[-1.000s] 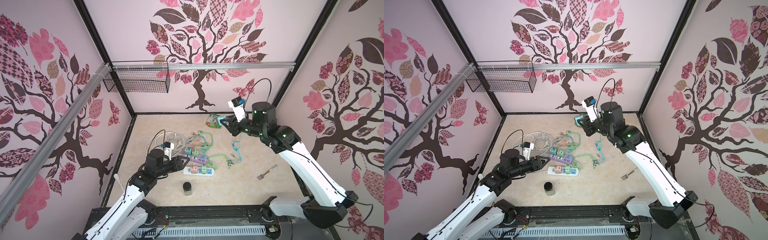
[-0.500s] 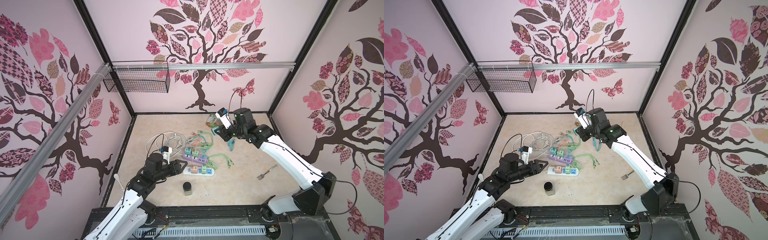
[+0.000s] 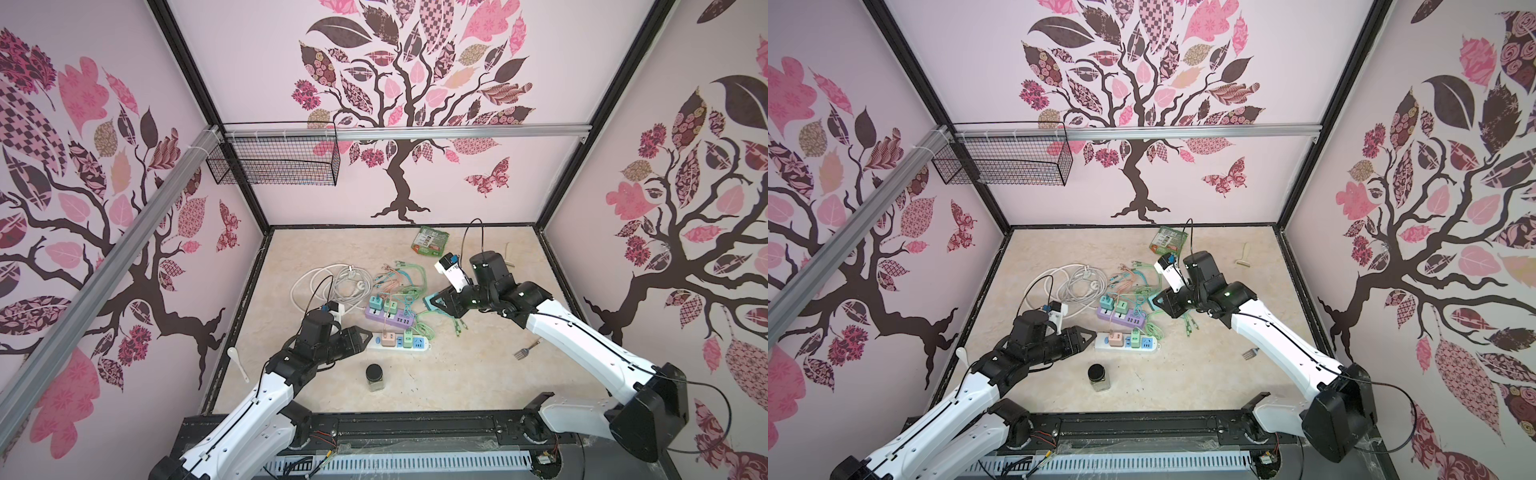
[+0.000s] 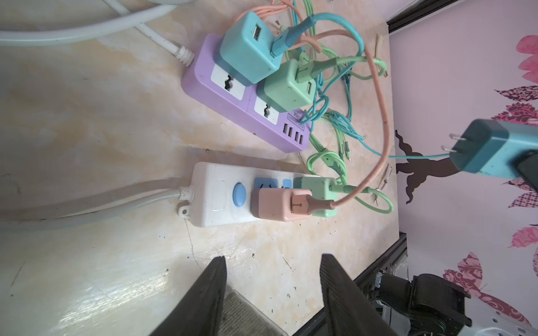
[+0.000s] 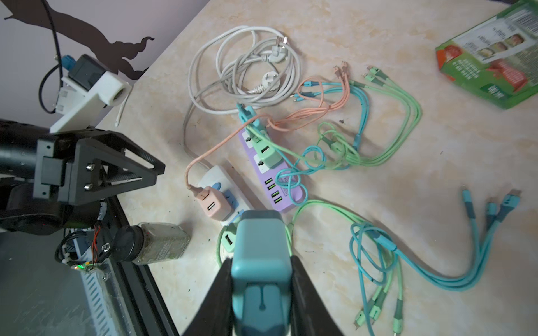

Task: Insert the plug

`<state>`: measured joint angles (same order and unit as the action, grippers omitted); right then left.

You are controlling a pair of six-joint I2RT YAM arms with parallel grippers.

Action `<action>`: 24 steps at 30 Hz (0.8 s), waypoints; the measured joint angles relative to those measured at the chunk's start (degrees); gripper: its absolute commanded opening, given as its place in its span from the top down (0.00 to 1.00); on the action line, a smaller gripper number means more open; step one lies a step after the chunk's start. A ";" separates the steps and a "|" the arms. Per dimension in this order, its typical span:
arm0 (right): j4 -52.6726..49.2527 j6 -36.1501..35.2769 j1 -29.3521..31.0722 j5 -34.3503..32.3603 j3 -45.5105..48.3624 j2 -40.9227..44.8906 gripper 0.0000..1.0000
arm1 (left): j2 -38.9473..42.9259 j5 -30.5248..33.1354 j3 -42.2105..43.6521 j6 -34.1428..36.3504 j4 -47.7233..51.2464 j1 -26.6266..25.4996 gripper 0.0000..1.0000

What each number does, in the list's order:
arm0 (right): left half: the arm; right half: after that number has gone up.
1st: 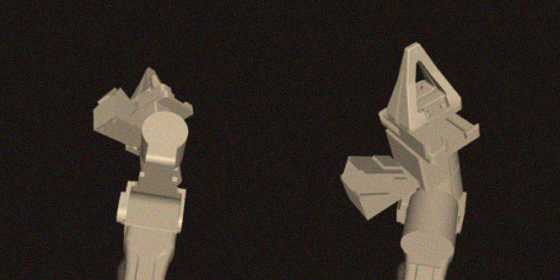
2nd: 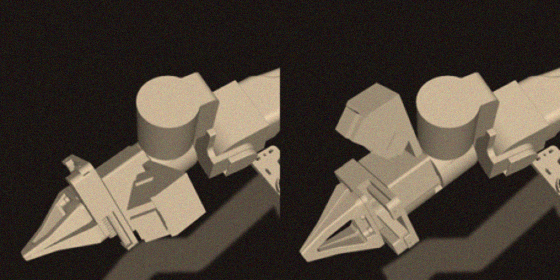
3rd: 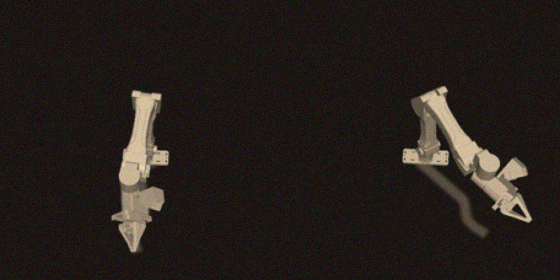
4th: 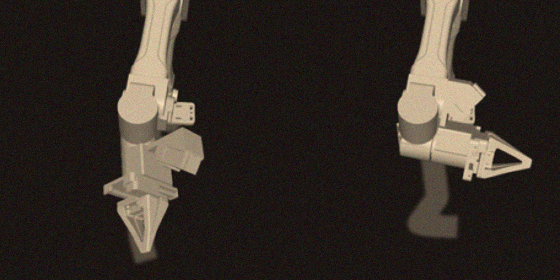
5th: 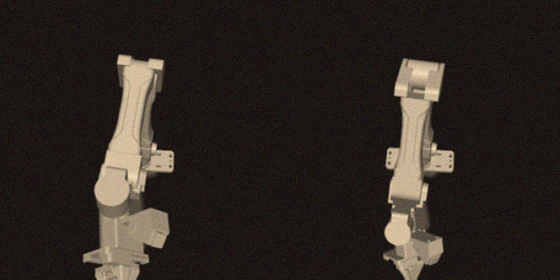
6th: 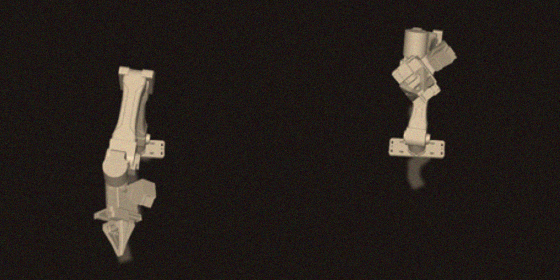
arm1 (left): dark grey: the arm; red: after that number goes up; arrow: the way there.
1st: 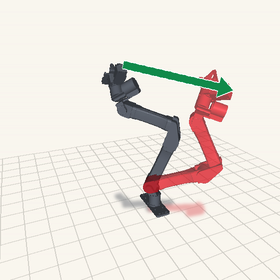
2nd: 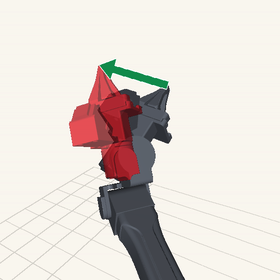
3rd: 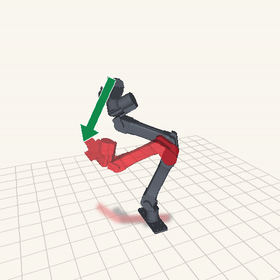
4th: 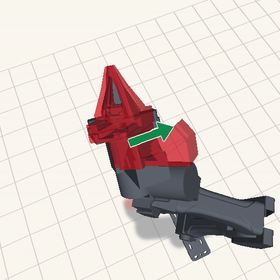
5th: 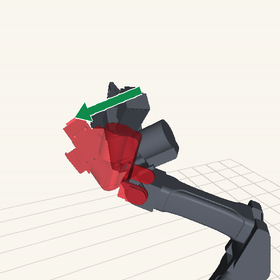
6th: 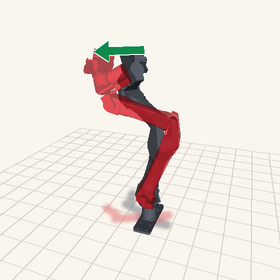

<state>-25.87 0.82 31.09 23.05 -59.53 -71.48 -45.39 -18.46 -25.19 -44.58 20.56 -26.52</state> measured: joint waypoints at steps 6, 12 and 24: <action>0.00 0.72 0.48 2.82 4.22 2.54 0.87 | -2.49 0.52 0.72 0.02 -2.19 0.04 0.50; -0.85 0.66 3.28 4.61 6.47 4.63 0.87 | -6.43 1.09 0.98 0.04 -4.90 0.07 0.56; -5.25 -2.01 7.54 5.09 6.51 4.59 0.91 | -11.91 1.53 0.98 0.55 -7.28 0.15 0.58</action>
<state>-31.11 -1.19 38.63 28.14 -53.01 -66.89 -57.30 -16.93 -24.21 -44.03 13.28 -26.37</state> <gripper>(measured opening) 0.299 0.422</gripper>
